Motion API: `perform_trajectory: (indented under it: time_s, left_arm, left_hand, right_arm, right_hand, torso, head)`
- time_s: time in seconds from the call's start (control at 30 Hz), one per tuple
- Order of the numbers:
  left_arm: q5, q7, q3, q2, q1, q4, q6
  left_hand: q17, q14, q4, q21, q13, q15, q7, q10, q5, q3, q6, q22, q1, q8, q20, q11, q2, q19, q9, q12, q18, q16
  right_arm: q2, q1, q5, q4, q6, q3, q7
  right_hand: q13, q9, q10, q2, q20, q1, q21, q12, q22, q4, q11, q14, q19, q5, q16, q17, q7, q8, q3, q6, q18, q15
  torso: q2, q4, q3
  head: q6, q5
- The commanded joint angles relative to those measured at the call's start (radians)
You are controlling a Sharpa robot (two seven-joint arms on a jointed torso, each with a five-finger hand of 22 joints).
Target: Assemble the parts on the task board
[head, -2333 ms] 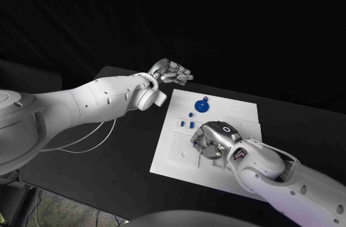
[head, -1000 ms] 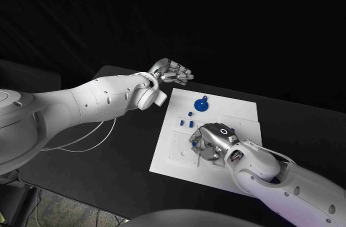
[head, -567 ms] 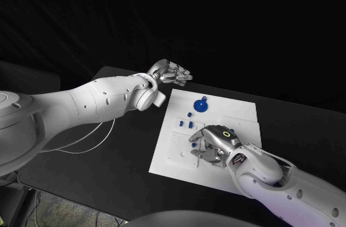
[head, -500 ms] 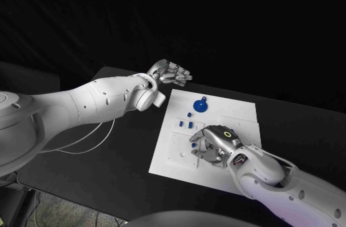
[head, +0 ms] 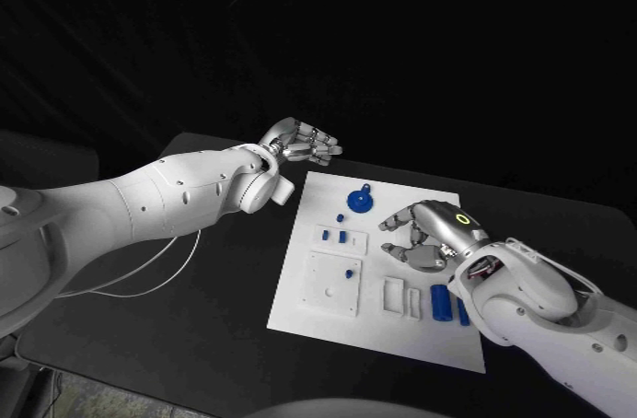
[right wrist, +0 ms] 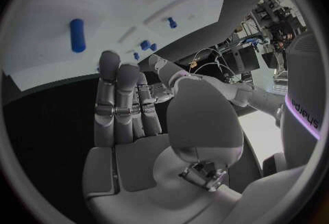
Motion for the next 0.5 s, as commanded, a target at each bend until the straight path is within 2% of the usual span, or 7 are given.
perform_trajectory:
  time_s: [0.03, 0.07, 0.1, 0.2, 0.37, 0.43, 0.5]
  left_arm:
    - [0.004, 0.01, 0.001, -0.003, -0.001, 0.003, 0.008]
    - [0.004, 0.01, 0.001, -0.005, -0.001, 0.003, 0.009]
    - [0.004, 0.01, 0.001, -0.006, -0.001, 0.003, 0.01]
    - [0.004, 0.011, 0.001, -0.007, -0.001, 0.003, 0.01]
    - [0.005, 0.01, 0.001, -0.008, -0.001, 0.003, 0.012]
    - [0.005, 0.01, 0.001, -0.009, -0.001, 0.002, 0.012]
    - [0.005, 0.01, 0.001, -0.009, -0.001, 0.002, 0.012]
  left_hand:
    - [-0.001, -0.005, 0.003, 0.005, 0.001, -0.001, -0.001, -0.007, -0.003, -0.001, -0.007, -0.001, 0.0, -0.001, 0.005, -0.001, 0.006, -0.002, -0.001, -0.001, -0.007, -0.001]
    - [-0.001, -0.005, 0.003, 0.005, 0.001, -0.001, -0.001, -0.007, -0.003, -0.001, -0.007, -0.001, 0.0, -0.001, 0.005, -0.001, 0.006, -0.002, -0.001, -0.001, -0.007, -0.001]
    - [-0.001, -0.006, 0.002, 0.004, 0.001, -0.001, -0.002, -0.008, -0.002, -0.001, -0.005, -0.001, 0.001, -0.001, 0.005, -0.001, 0.004, -0.002, -0.001, -0.001, -0.007, -0.001]
    - [-0.001, -0.008, 0.001, 0.004, 0.001, 0.0, -0.002, -0.01, -0.002, -0.002, -0.003, -0.002, 0.001, -0.001, 0.005, 0.0, 0.002, -0.004, -0.001, -0.001, -0.007, -0.001]
    - [-0.001, -0.009, 0.002, 0.004, 0.001, 0.0, -0.002, -0.01, -0.002, -0.001, -0.004, -0.002, 0.0, -0.001, 0.006, 0.0, 0.003, -0.004, -0.001, -0.001, -0.007, -0.001]
    - [-0.001, -0.008, 0.003, 0.004, 0.001, 0.0, -0.001, -0.01, -0.003, -0.001, -0.005, -0.002, -0.002, -0.002, 0.006, 0.0, 0.004, -0.004, -0.001, -0.001, -0.007, -0.001]
    - [-0.001, -0.008, 0.003, 0.004, 0.001, 0.0, -0.001, -0.01, -0.003, -0.001, -0.005, -0.002, -0.002, -0.002, 0.006, 0.0, 0.004, -0.004, -0.001, -0.001, -0.007, -0.001]
  right_arm:
    - [-0.019, 0.004, 0.054, -0.002, 0.103, 0.022, -0.045]
    - [-0.031, 0.007, 0.061, -0.006, 0.136, 0.037, -0.049]
    - [-0.038, 0.009, 0.064, -0.009, 0.158, 0.043, -0.05]
    - [-0.051, 0.012, 0.069, -0.017, 0.214, 0.054, -0.056]
    - [-0.063, 0.014, 0.052, -0.028, 0.297, 0.062, -0.068]
    - [-0.065, 0.014, 0.04, -0.032, 0.323, 0.063, -0.071]
    - [-0.064, 0.014, 0.028, -0.035, 0.339, 0.064, -0.076]
  right_hand:
    - [0.0, -0.002, -0.016, -0.007, 0.0, 0.004, 0.003, 0.0, -0.003, 0.003, 0.004, 0.003, 0.035, -0.013, 0.002, -0.002, -0.007, 0.001, -0.023, -0.032, 0.011, 0.003]
    - [0.0, -0.002, -0.026, -0.004, 0.003, 0.014, 0.001, 0.001, -0.008, 0.004, 0.006, 0.002, 0.035, -0.022, 0.002, -0.005, -0.006, 0.0, -0.066, -0.046, 0.014, 0.005]
    - [0.0, -0.003, -0.037, 0.0, 0.005, 0.02, 0.0, 0.0, -0.011, 0.005, 0.01, 0.0, 0.035, -0.031, 0.002, -0.006, -0.007, -0.001, -0.098, -0.056, 0.016, 0.007]
    - [0.001, -0.003, -0.088, 0.005, 0.015, 0.044, -0.022, 0.003, -0.033, 0.025, 0.022, -0.006, 0.031, -0.062, -0.015, -0.021, -0.022, 0.0, -0.192, -0.078, 0.024, 0.016]
    - [0.0, -0.004, -0.159, -0.03, 0.027, 0.11, -0.057, 0.003, -0.079, 0.134, 0.04, -0.011, 0.035, -0.067, -0.034, -0.049, -0.05, -0.001, -0.305, -0.154, 0.037, 0.027]
    - [-0.001, -0.005, -0.172, -0.041, 0.03, 0.138, -0.059, 0.003, -0.092, 0.179, 0.043, -0.012, 0.036, -0.06, -0.032, -0.056, -0.052, -0.002, -0.327, -0.17, 0.038, 0.029]
    - [0.0, -0.005, -0.173, -0.044, 0.029, 0.148, -0.056, 0.003, -0.097, 0.194, 0.043, -0.013, 0.037, -0.057, -0.029, -0.059, -0.054, -0.002, -0.333, -0.176, 0.037, 0.03]
  torso:
    - [-0.001, -0.0022, 0.0012]
    - [-0.001, -0.0015, 0.0014]
    - [0.0, -0.0004, 0.0013]
    - [0.0, -0.0008, 0.0026]
    - [0.0, -0.0015, 0.0014]
    - [0.0, -0.0015, 0.0012]
    - [0.0, -0.0007, 0.0009]
  head:
    - [0.009, -0.011]
    - [0.011, -0.012]
    - [0.011, -0.013]
    - [0.01, -0.01]
    - [0.008, -0.008]
    - [0.005, -0.001]
    - [0.004, -0.002]
